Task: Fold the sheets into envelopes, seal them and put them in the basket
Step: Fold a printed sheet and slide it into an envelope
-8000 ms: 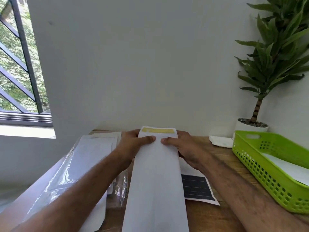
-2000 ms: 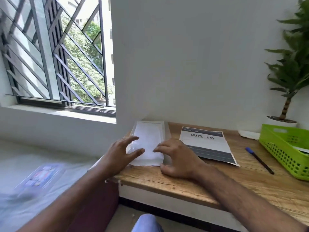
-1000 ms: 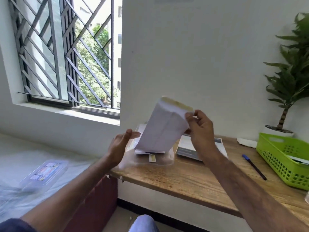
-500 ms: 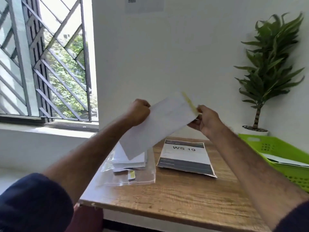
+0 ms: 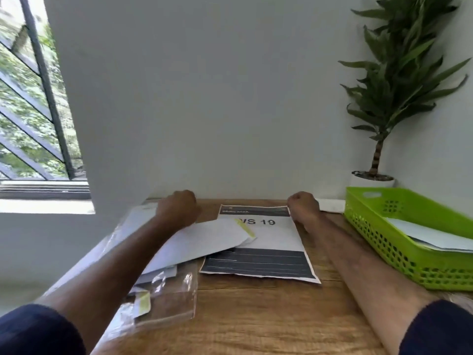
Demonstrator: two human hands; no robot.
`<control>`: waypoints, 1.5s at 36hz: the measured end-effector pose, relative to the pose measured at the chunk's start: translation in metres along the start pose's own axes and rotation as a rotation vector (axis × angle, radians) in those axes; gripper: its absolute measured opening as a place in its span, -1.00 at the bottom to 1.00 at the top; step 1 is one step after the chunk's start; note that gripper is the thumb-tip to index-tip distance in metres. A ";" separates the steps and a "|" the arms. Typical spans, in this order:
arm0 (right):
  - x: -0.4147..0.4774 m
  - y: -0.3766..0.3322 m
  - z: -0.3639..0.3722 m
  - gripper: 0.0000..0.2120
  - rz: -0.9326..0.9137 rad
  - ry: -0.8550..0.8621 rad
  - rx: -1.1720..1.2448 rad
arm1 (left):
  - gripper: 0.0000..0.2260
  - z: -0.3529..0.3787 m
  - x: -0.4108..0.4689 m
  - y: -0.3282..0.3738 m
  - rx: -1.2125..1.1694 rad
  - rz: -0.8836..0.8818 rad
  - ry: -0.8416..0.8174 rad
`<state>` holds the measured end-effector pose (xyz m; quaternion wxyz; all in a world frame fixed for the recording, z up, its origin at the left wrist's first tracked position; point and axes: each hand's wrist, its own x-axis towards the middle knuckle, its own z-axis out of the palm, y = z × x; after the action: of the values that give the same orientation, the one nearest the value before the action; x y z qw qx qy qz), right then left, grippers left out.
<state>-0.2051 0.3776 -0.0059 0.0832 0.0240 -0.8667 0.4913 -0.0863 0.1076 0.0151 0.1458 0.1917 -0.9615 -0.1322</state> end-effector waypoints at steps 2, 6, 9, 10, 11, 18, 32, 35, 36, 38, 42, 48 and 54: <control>0.014 0.006 0.007 -0.77 0.032 -0.056 -0.062 | -0.74 0.008 0.006 0.017 -0.061 0.064 -0.030; 0.027 0.004 0.010 -0.90 0.108 -0.165 -0.094 | -0.64 0.043 0.001 0.032 -0.143 0.183 -0.039; 0.033 0.002 0.007 -0.86 0.204 -0.205 -0.038 | -0.66 0.064 -0.011 0.029 -0.024 0.276 -0.040; 0.035 0.003 0.005 -0.85 0.218 -0.207 -0.012 | -0.65 0.068 -0.013 0.027 -0.013 0.289 -0.028; 0.035 0.002 0.003 -0.85 0.232 -0.209 0.021 | -0.64 0.068 -0.014 0.027 -0.039 0.292 -0.020; 0.035 0.005 -0.013 -0.70 0.357 -0.419 0.034 | -0.68 0.069 -0.011 0.024 -0.145 0.280 -0.002; -0.005 -0.069 -0.097 -0.90 -0.229 0.161 0.811 | -0.76 0.059 -0.015 0.035 -0.527 0.351 0.117; -0.008 -0.069 -0.102 -0.70 -0.140 -0.147 1.100 | -0.70 0.059 -0.013 0.029 -0.605 0.288 0.069; -0.010 -0.067 -0.101 -0.64 -0.107 -0.256 1.145 | -0.71 0.060 -0.010 0.024 -0.659 0.273 0.055; -0.011 -0.064 -0.100 -0.53 -0.052 -0.435 1.165 | -0.82 0.057 -0.006 0.027 -0.837 0.311 0.033; -0.015 -0.056 -0.083 -0.54 0.092 -0.530 0.946 | -0.64 0.034 -0.016 0.023 -1.733 0.429 -0.015; -0.024 -0.033 -0.025 -0.87 0.070 -0.289 0.621 | -0.34 0.018 -0.009 0.013 -1.648 -0.082 -0.382; -0.024 -0.012 -0.002 -0.89 0.051 -0.246 0.554 | -0.65 0.022 -0.004 0.014 -1.394 -0.022 -0.291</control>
<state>-0.1798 0.3716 0.0014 -0.0444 0.0835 -0.7036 0.7043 -0.0942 0.1262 -0.0020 0.1034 0.0440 -0.6609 -0.7420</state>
